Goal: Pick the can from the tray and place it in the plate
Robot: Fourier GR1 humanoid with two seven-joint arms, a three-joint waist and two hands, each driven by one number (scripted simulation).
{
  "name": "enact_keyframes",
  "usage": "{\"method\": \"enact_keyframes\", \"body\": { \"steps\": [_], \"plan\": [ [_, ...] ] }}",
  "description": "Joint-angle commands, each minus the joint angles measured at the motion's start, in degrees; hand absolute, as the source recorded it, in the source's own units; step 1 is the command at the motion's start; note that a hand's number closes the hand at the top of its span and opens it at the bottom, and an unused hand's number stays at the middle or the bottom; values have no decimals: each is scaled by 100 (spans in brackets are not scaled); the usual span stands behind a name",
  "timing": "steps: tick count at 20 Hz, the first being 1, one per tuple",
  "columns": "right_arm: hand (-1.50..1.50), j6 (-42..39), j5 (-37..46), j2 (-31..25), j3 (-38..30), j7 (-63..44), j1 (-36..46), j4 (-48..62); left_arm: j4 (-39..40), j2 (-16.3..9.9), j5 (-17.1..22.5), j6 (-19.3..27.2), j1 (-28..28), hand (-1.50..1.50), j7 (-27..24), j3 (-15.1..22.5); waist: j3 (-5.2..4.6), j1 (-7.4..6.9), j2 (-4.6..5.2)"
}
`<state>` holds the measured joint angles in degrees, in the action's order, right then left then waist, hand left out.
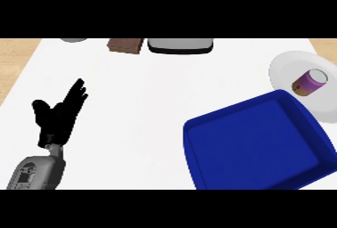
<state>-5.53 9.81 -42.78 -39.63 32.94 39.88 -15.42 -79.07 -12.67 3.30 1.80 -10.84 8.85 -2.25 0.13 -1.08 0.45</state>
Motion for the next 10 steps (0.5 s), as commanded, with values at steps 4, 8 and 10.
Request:
{"method": "enact_keyframes", "body": {
  "steps": [4, 8, 10],
  "plan": [
    [-150, -19, -144, -284, -59, 376, -365, 258, 96, -87, -63, -109, -114, 0, -42, -86, 4, -21, 16],
    [-150, -244, -92, -493, 100, 288, -378, 260, 333, -158, 48, -215, -364, 0, 49, -266, 2, 0, 13],
    [-150, -107, -89, -417, 138, 357, -502, 304, -384, 27, -41, -27, -17, 0, 270, -69, 4, -31, 2]
  ]
}}
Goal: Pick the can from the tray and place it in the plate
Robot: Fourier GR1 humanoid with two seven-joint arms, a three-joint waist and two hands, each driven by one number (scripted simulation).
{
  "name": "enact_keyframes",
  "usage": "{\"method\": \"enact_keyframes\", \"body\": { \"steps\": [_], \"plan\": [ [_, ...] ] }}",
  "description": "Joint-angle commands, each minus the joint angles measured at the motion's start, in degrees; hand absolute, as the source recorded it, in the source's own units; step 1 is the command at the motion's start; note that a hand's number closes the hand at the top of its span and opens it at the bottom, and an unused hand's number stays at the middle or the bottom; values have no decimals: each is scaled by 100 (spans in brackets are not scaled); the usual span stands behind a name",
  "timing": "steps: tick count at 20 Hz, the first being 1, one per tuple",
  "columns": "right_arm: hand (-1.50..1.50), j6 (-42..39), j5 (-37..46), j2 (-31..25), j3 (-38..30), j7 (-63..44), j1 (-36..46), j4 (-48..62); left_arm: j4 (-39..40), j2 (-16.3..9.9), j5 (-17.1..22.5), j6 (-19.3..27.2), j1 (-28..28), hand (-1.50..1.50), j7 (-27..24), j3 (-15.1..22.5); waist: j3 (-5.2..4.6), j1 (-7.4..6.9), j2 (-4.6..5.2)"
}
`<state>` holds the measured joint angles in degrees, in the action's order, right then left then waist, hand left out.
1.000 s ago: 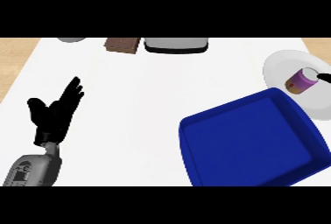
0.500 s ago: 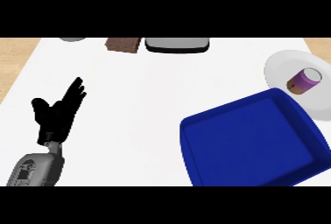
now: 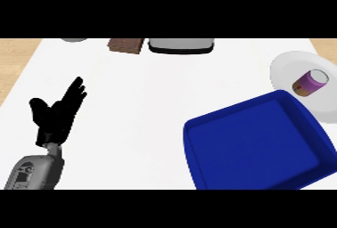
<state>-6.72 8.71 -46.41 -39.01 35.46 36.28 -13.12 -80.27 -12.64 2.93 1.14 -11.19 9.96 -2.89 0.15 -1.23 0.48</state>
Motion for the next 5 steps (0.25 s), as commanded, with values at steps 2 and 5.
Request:
{"method": "enact_keyframes", "body": {
  "steps": [2, 5],
  "plan": [
    [-150, -100, -43, -176, 26, 232, -435, 125, -281, 91, -137, 93, 103, 0, 205, 117, 3, 11, -6],
    [-150, -88, -23, -302, 87, 68, -314, 174, -46, 33, -110, 33, 38, 0, 98, -20, 4, -7, 3]
  ]
}}
